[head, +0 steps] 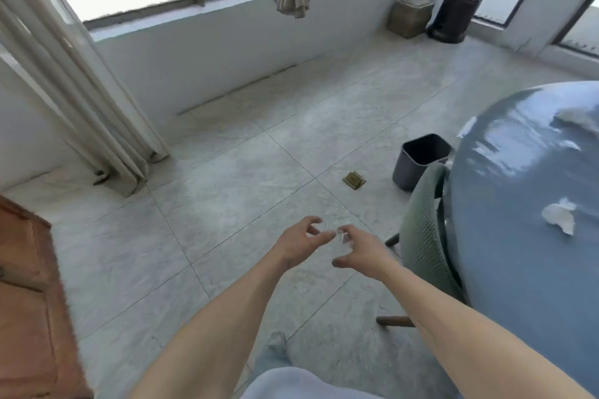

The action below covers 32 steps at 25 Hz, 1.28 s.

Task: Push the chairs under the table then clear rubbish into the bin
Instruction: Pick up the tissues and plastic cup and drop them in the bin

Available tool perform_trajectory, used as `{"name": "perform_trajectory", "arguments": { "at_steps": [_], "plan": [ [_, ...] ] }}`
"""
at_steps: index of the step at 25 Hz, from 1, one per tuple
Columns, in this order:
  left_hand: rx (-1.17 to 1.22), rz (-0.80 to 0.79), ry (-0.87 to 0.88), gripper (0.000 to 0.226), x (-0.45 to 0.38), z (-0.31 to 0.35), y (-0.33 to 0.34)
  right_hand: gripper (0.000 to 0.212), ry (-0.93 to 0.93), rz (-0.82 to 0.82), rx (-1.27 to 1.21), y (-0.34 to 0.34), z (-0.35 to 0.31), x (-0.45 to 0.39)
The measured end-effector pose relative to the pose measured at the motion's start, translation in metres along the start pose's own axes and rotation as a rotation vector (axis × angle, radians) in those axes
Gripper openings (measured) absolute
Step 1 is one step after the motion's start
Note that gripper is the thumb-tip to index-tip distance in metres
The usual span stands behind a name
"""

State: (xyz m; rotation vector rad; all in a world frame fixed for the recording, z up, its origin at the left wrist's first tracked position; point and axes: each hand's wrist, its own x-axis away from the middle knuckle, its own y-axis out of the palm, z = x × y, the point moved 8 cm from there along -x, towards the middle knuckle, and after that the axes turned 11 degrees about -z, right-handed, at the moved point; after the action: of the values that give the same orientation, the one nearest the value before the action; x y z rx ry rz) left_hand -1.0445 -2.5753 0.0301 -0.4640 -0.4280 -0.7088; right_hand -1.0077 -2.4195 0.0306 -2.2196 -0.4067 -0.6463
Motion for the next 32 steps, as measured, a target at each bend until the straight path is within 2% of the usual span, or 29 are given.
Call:
{"name": "perform_trajectory", "arguments": {
  "at_steps": [3,10,13,18,22,26,29,32],
  "plan": [
    [-0.106,-0.183,0.046,0.073,-0.038,0.032,-0.012,0.079,0.067,0.079,-0.087,-0.027,-0.011,-0.012],
    [-0.301,-0.415,0.125,0.075,-0.116,0.099,0.01,0.078,0.229,0.25,-0.225,-0.086,0.024,-0.021],
    [-0.388,-0.509,0.121,0.076,-0.155,0.126,0.043,0.071,0.29,0.307,-0.292,-0.111,0.065,-0.02],
    [-0.452,-0.647,0.139,0.064,-0.221,0.191,0.11,0.066,0.343,0.385,-0.396,-0.175,0.139,-0.021],
    [-0.532,-0.753,0.118,0.071,-0.276,0.24,0.173,0.054,0.414,0.454,-0.48,-0.225,0.211,-0.01],
    [-0.702,-0.837,0.138,0.072,-0.306,0.282,0.241,0.069,0.563,0.528,-0.614,-0.249,0.285,0.027],
    [-0.92,-0.822,0.217,0.06,-0.333,0.301,0.282,0.067,0.691,0.629,-0.747,-0.251,0.332,0.063],
    [-1.161,-0.838,0.322,0.063,-0.362,0.317,0.323,0.064,0.848,0.742,-0.851,-0.243,0.367,0.097]
  ]
}}
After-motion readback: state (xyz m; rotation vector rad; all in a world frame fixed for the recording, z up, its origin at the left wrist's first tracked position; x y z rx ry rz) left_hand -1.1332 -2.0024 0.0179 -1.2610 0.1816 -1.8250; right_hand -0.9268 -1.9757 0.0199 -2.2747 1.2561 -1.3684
